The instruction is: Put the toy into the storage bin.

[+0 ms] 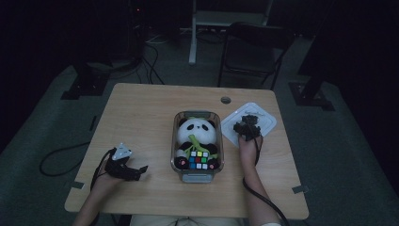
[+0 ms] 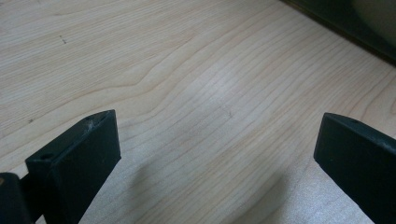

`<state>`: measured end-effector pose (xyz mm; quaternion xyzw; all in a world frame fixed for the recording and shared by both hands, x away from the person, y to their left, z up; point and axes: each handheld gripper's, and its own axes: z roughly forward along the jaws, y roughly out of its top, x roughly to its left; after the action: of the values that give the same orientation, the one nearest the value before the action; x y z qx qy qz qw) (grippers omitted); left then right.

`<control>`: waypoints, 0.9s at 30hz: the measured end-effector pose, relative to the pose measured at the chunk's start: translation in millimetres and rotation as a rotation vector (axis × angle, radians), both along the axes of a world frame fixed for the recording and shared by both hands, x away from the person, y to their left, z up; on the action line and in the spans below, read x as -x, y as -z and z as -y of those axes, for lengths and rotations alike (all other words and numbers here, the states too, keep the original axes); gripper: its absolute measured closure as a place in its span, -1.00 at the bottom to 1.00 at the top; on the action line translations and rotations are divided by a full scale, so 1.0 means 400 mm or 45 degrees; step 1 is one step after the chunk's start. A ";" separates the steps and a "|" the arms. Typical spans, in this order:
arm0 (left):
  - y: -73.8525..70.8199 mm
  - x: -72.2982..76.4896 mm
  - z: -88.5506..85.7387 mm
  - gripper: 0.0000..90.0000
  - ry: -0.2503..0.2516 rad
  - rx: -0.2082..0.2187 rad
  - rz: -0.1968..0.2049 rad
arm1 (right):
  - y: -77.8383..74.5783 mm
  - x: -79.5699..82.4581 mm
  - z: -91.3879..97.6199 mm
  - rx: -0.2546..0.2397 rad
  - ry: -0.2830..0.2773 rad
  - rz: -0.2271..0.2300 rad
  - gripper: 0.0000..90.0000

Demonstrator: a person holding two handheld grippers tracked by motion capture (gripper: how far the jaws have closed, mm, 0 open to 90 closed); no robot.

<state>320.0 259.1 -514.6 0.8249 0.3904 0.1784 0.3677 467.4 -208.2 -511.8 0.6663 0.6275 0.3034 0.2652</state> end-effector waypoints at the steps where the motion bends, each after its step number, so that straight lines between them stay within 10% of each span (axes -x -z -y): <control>1: 0.001 0.000 0.000 -0.97 -0.003 -0.002 0.002 | 0.000 0.000 -0.001 0.002 -0.010 0.000 0.04; 20: 0.003 0.001 -0.003 -0.97 -0.016 -0.006 0.002 | -0.025 0.031 0.043 -0.069 -0.070 0.029 0.49; 27: 0.003 0.001 -0.002 -0.97 -0.016 -0.011 0.001 | -0.048 0.096 0.087 -0.147 -0.240 0.073 0.61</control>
<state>319.6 259.9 -516.0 0.8238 0.3948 0.1827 0.3634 429.1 -242.9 -492.7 0.6095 0.6610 0.3816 0.2144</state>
